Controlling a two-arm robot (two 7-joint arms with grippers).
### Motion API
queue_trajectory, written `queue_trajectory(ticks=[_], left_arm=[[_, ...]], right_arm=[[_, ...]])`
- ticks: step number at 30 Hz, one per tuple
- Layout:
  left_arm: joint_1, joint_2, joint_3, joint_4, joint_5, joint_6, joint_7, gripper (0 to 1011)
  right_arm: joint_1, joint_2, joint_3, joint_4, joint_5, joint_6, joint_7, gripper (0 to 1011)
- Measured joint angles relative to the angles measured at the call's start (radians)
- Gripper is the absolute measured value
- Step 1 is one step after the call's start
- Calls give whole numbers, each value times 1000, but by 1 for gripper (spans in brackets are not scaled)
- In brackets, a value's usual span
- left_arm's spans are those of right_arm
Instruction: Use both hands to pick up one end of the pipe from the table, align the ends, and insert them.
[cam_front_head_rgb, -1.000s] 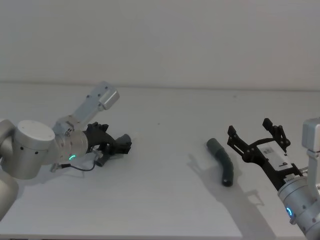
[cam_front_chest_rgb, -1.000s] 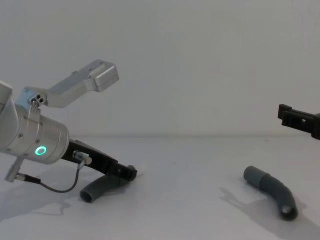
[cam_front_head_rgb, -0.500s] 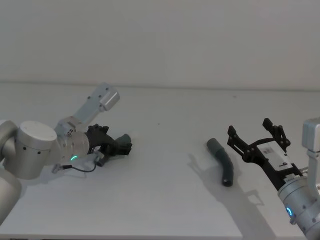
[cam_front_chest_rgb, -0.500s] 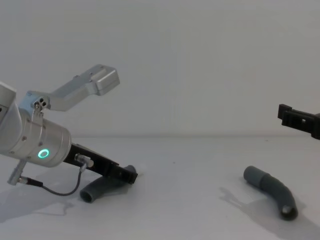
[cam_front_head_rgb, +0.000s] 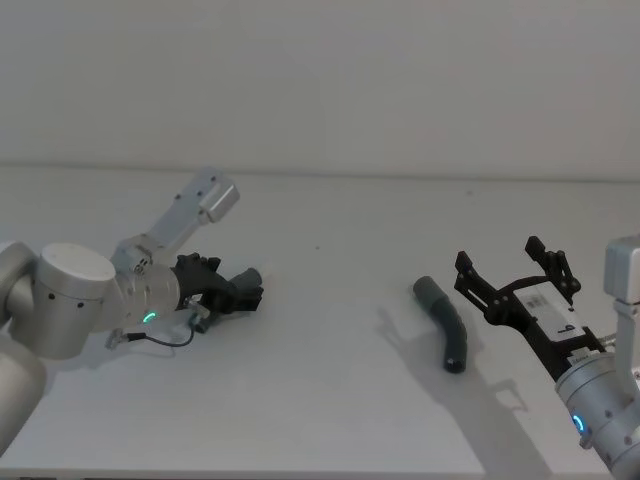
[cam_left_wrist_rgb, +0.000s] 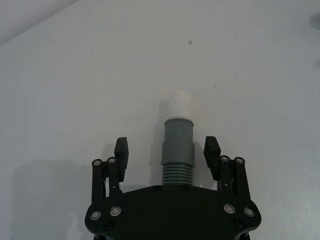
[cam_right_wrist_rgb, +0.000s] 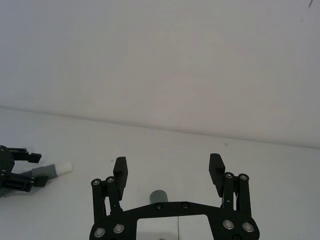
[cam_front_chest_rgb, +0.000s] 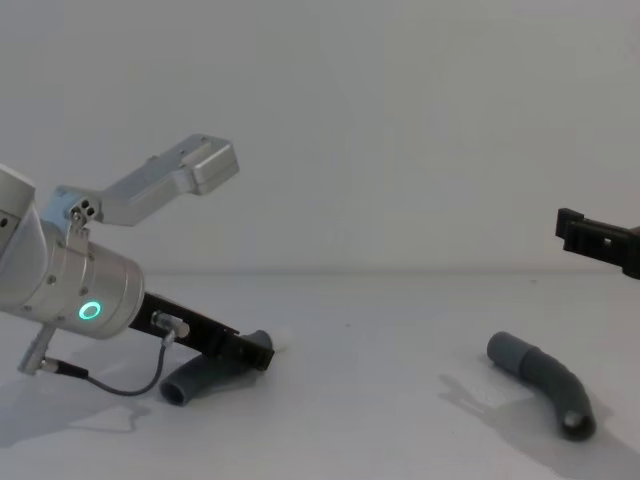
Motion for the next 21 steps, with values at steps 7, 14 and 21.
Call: queue_trajectory(ticks=[7, 14, 21], left_arm=[[1, -3, -4, 2, -1, 4, -2, 768], [2, -5, -6, 3, -2, 6, -3, 544], [2, -6, -7, 4, -3, 7, -3, 355]], right_arm=[[0, 0, 0, 0, 0, 0, 0, 1001], [0, 0, 0, 0, 0, 0, 0, 1000], [0, 0, 0, 0, 0, 0, 0, 1000]])
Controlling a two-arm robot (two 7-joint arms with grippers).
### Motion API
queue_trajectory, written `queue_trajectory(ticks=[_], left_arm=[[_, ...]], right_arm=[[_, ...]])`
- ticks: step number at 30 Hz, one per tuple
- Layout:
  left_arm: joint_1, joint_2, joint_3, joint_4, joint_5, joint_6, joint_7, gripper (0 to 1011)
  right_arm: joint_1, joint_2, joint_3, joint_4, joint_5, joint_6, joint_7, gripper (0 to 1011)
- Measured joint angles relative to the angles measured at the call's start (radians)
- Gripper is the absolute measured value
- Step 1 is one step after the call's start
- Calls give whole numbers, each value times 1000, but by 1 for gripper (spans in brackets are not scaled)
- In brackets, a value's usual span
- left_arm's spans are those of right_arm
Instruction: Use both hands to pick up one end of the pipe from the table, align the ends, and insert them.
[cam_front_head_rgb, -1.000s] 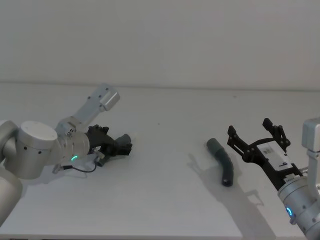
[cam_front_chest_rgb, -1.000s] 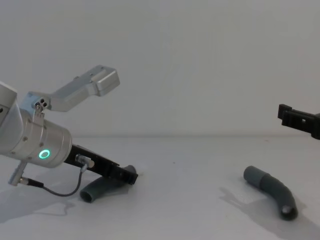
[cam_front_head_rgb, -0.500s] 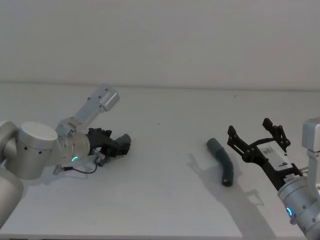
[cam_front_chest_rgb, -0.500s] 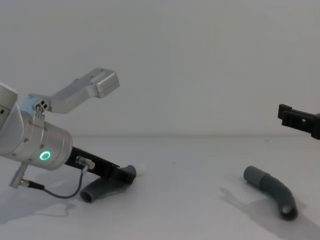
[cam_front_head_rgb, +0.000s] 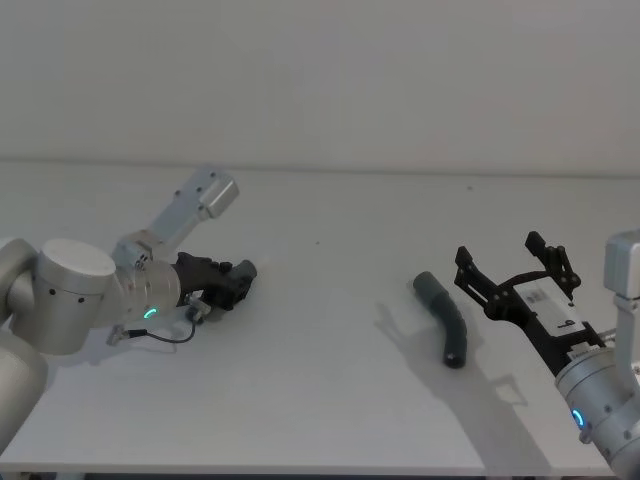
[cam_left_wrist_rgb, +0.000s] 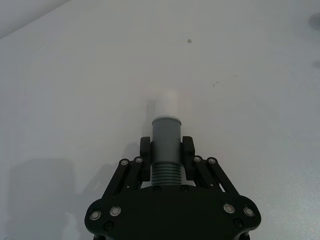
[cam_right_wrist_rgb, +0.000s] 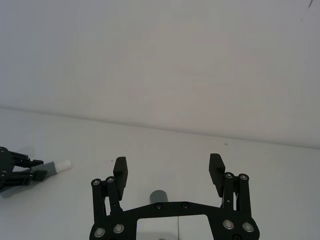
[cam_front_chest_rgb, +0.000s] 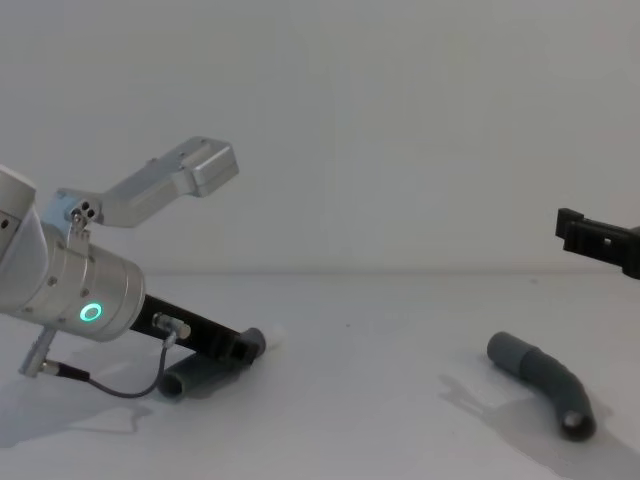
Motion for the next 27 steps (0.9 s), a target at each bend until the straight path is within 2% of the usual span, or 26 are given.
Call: queue_trajectory(ticks=[8, 14, 20, 27], left_arm=[[0, -1, -1, 1, -1, 1, -1, 355], [0, -1, -1, 1, -1, 1, -1, 355], [0, -1, -1, 1, -1, 2, -1, 355], [0, -1, -1, 1, -1, 2, -1, 355]], right_arm=[[2, 0, 0, 1, 0, 0, 5, 1001], [19, 5, -4, 12, 14, 19, 39, 1001], [44, 16, -13, 31, 34, 72, 83, 1001], [83, 28, -28, 56, 57, 158, 129, 1001]])
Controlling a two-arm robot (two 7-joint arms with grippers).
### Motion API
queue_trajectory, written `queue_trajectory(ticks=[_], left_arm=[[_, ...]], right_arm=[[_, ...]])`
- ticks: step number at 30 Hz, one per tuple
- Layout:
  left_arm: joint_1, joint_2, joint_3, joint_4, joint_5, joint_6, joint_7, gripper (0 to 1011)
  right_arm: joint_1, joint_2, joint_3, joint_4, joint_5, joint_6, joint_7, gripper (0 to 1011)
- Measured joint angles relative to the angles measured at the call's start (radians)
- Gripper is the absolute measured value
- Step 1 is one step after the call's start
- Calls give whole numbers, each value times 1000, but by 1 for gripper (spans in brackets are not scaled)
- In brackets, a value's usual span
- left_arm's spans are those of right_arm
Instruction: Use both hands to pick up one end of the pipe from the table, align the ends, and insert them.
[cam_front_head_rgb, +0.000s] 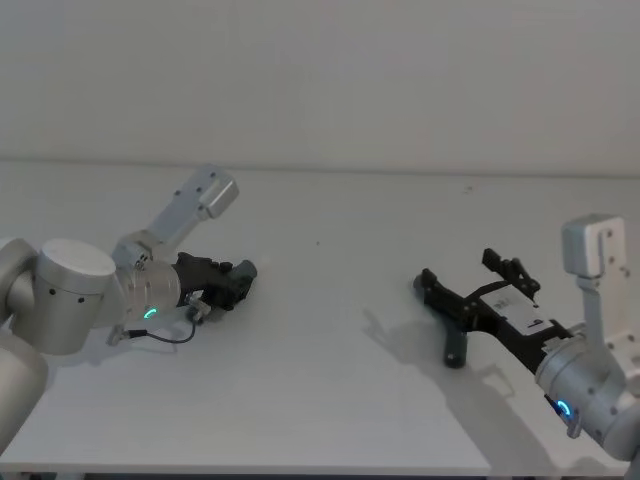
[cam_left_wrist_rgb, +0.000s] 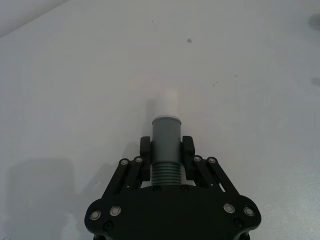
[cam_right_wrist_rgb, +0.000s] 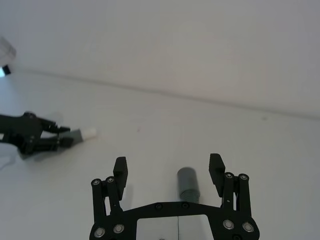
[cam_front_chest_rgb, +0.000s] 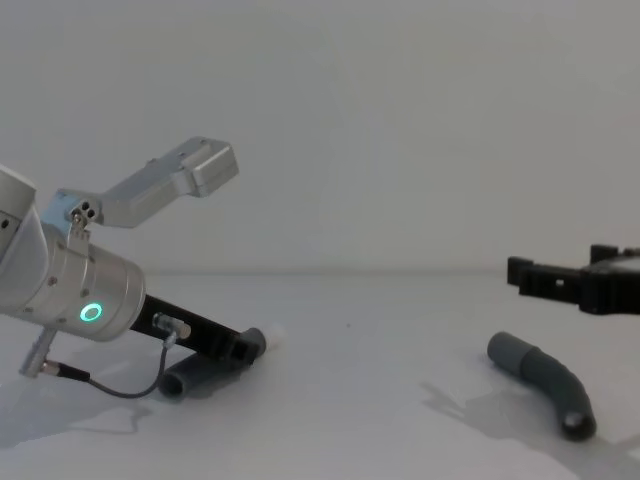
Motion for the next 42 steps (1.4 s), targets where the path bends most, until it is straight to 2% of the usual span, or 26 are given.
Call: queue_trajectory(ticks=[13, 19, 29, 42], left_arm=[[0, 0, 0, 0, 0, 0, 0, 355], [0, 0, 0, 0, 0, 0, 0, 355], [0, 0, 0, 0, 0, 0, 0, 355], [0, 0, 0, 0, 0, 0, 0, 355]], right_arm=[[105, 14, -35, 77, 44, 207, 58, 1001], [152, 14, -50, 120, 57, 272, 72, 1001], [204, 15, -72, 176, 63, 324, 82, 1001], [237, 24, -97, 223, 58, 351, 96, 1001]])
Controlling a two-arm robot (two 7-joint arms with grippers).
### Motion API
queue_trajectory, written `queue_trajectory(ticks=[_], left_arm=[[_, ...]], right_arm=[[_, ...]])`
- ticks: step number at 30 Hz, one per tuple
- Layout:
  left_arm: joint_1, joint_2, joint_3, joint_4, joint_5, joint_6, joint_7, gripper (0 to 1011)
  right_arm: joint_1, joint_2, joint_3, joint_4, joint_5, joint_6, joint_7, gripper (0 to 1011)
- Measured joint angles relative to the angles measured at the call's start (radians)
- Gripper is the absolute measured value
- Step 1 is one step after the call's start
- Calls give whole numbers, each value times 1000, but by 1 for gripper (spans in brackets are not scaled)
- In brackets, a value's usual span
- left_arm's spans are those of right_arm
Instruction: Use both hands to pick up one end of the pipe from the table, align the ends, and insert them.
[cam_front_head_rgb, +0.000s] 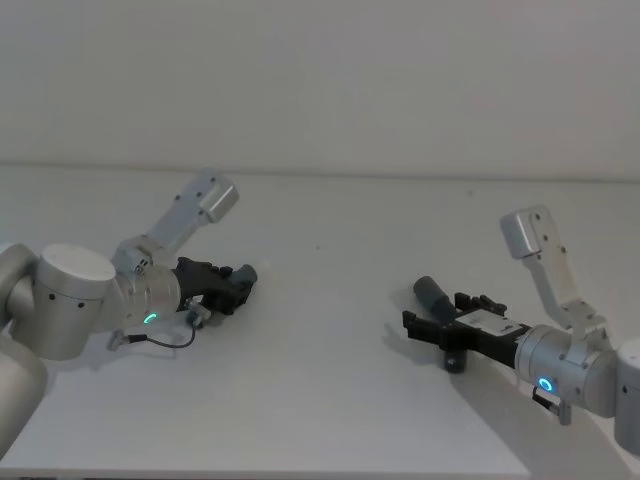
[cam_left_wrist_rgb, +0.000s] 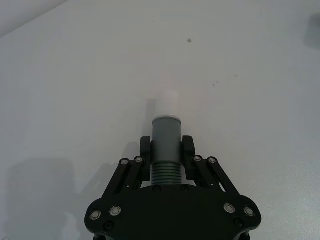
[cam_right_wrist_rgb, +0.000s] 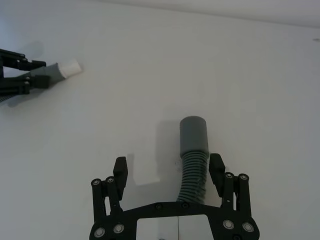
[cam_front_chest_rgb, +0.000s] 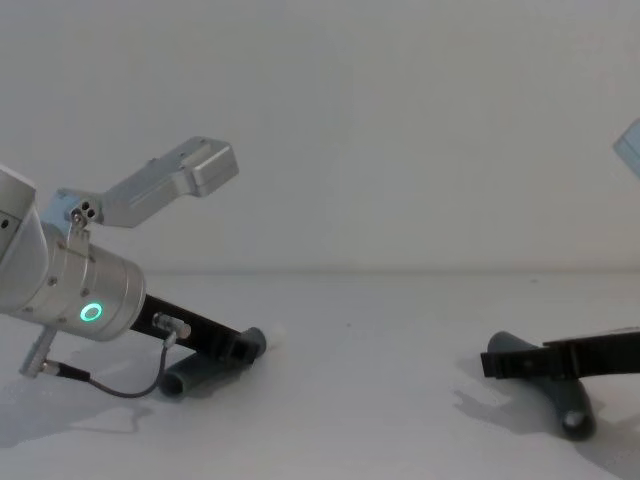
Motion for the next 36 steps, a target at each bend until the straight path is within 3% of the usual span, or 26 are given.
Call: queue_trajectory(ticks=[28, 36], left_arm=[[0, 0, 0, 0, 0, 0, 0, 355], [0, 0, 0, 0, 0, 0, 0, 355]], right_arm=[[22, 3, -10, 33, -14, 14, 11, 998], [23, 3, -11, 35, -15, 16, 12, 823]])
